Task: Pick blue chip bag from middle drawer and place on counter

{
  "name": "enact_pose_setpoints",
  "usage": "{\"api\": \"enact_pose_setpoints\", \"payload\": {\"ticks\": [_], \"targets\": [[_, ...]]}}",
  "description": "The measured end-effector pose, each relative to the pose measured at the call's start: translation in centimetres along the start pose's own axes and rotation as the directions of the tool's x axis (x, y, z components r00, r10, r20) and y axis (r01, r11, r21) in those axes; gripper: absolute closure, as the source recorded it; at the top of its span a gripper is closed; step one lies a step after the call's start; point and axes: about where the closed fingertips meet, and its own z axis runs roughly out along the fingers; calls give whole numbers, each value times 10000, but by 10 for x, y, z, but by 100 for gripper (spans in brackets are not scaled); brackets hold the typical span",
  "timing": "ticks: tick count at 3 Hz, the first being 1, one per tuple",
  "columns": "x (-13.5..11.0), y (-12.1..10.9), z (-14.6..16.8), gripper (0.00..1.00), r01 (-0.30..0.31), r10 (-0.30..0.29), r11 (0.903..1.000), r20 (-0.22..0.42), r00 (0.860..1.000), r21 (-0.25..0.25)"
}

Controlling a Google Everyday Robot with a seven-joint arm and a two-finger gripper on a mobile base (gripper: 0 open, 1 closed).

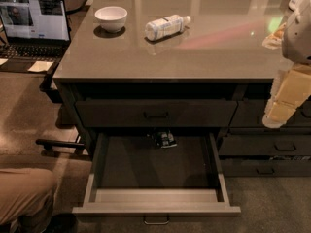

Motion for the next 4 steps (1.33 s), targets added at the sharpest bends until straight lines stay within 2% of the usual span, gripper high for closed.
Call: {"api": "enact_pose_setpoints", "payload": {"ticks": [2,3,4], "targets": [[-2,-2,6,0,-227,225,9996,146,9996,137],[-9,-2,39,0,-1190,1179,9925,380,9923,278],[-21,1,102,0,-2648,2628,9640,659,9626,226]]}}
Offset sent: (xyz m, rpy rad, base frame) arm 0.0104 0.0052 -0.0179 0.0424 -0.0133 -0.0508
